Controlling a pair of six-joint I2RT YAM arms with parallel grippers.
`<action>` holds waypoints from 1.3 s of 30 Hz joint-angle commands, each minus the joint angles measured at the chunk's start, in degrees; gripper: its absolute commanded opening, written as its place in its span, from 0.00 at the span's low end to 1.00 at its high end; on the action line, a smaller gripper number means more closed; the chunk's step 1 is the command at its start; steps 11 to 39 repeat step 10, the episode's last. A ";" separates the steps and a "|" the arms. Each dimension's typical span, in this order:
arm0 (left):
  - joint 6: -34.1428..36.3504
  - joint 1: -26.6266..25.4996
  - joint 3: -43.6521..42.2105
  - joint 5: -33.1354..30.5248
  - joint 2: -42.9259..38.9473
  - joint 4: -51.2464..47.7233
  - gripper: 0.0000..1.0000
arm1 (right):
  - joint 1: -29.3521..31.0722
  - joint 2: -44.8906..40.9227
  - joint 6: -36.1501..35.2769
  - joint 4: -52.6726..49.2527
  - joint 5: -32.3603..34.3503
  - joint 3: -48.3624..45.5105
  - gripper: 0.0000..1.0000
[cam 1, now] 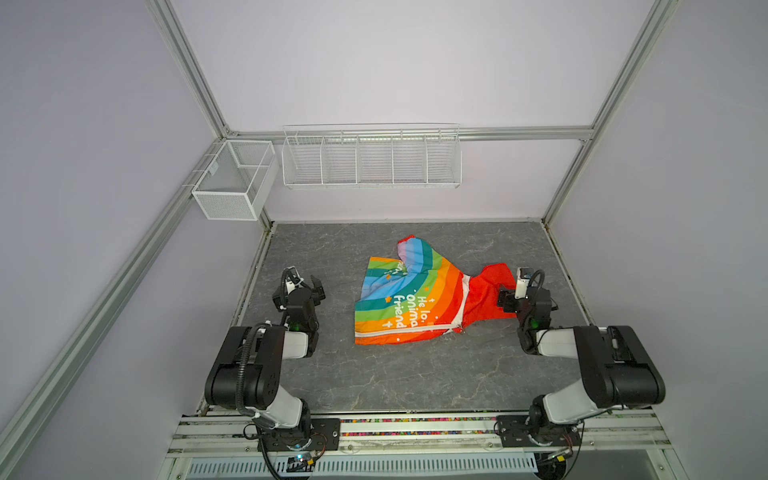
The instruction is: Zip up the jacket
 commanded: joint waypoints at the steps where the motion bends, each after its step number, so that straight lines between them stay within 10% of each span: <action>1: -0.18 0.24 0.16 0.63 0.13 -0.04 0.99 | -0.33 -0.18 -1.02 0.56 -0.36 0.70 0.89; 39: -0.18 0.24 0.15 0.63 0.15 -0.12 0.99 | -0.57 -0.17 -0.94 0.33 -0.95 0.81 0.89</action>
